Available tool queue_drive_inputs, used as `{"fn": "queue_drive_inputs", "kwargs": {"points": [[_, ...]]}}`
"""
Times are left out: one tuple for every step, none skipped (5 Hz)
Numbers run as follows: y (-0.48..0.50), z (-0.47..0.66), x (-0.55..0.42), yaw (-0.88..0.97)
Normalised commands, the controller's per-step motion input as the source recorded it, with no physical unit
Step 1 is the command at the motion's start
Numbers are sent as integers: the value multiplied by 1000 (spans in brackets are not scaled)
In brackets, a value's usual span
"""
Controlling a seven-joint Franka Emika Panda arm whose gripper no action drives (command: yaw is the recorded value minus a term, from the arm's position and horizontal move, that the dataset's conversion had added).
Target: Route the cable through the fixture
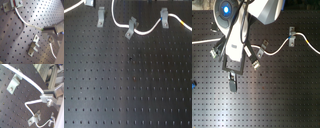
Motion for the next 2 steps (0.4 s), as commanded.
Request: {"fn": "queue_drive_inputs", "kwargs": {"points": [[-15, 0, -3, 0], [-100, 402, -509, 103]]}}
